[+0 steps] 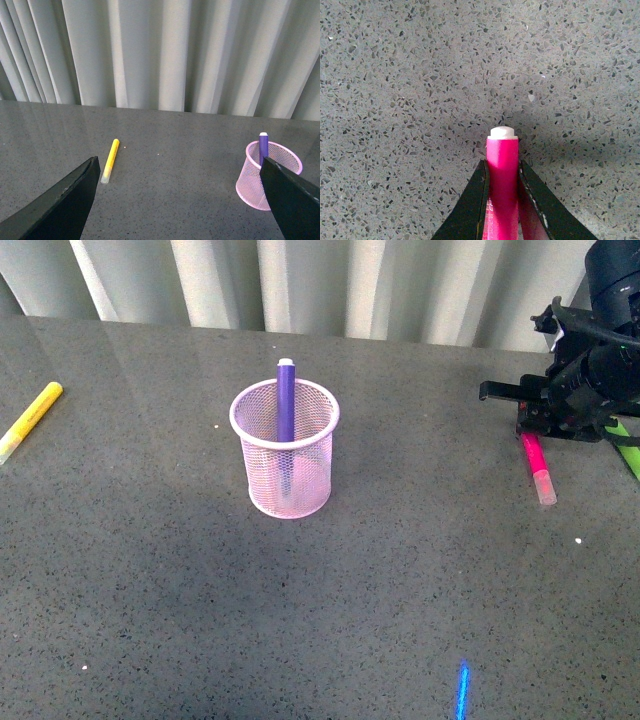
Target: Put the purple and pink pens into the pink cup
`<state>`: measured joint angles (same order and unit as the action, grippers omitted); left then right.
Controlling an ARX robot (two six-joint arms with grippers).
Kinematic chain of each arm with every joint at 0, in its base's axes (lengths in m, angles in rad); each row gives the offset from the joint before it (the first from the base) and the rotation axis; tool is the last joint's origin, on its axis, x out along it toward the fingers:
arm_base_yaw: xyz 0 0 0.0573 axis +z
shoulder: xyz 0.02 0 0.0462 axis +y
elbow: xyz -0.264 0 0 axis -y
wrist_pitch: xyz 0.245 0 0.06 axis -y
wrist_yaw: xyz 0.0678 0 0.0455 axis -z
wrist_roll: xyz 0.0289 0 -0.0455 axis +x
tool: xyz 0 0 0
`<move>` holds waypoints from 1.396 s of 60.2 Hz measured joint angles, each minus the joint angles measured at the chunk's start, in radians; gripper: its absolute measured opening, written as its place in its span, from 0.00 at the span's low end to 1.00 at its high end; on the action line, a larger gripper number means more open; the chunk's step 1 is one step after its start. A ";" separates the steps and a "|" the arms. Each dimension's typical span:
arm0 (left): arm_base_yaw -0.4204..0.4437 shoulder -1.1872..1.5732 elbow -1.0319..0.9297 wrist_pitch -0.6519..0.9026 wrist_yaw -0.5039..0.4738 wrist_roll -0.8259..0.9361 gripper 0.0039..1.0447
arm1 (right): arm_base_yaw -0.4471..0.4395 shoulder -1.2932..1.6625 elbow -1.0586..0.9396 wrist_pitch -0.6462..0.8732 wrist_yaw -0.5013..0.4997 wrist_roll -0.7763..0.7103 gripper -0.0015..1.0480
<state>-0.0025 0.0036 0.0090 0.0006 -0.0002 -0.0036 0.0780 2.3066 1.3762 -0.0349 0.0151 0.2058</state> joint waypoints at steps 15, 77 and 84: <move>0.000 0.000 0.000 0.000 0.000 0.000 0.94 | 0.000 -0.091 -0.169 0.252 0.086 -0.075 0.11; 0.000 0.000 0.000 0.000 0.000 0.000 0.94 | 0.534 -0.106 -0.203 1.020 -0.032 -0.375 0.11; 0.000 0.000 0.000 0.000 0.000 0.000 0.94 | 0.534 -0.097 -0.203 1.039 -0.028 -0.361 0.11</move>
<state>-0.0025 0.0036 0.0090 0.0006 -0.0002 -0.0036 0.6121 2.2097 1.1736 1.0039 -0.0132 -0.1555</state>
